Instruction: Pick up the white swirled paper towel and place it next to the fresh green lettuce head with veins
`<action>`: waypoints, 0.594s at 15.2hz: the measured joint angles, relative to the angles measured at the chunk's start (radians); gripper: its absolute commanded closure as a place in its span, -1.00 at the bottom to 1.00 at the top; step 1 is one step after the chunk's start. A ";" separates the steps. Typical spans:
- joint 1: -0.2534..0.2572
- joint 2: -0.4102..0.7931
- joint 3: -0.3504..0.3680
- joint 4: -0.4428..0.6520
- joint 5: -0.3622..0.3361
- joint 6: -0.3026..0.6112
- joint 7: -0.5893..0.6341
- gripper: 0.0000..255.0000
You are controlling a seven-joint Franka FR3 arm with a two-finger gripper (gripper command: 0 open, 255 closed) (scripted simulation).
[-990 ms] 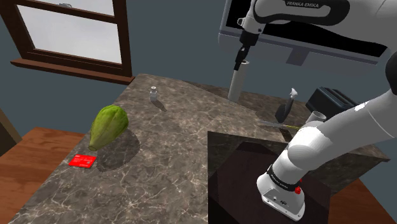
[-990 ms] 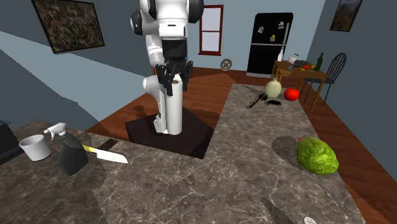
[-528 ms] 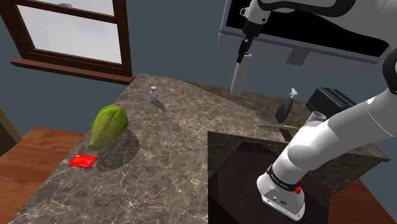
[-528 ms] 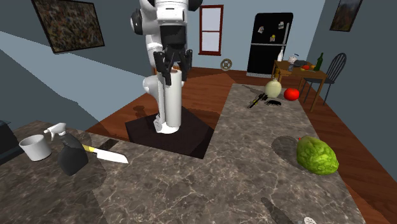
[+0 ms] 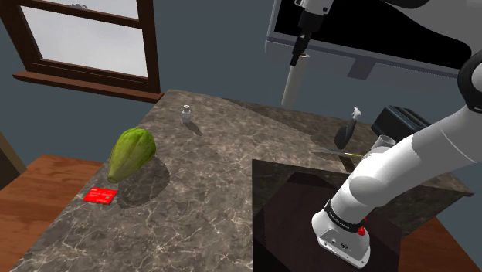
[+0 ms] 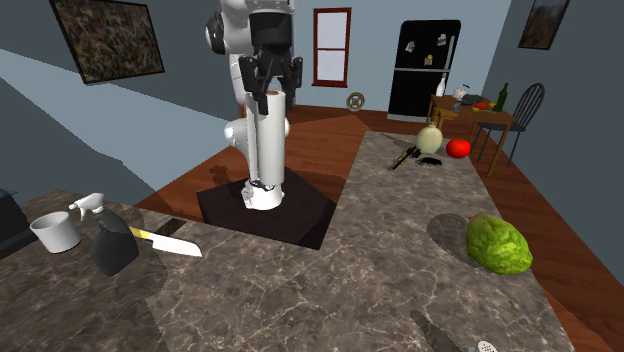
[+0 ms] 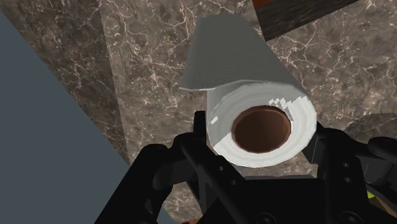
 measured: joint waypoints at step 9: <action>0.063 0.131 0.122 0.140 0.035 -0.018 0.178 1.00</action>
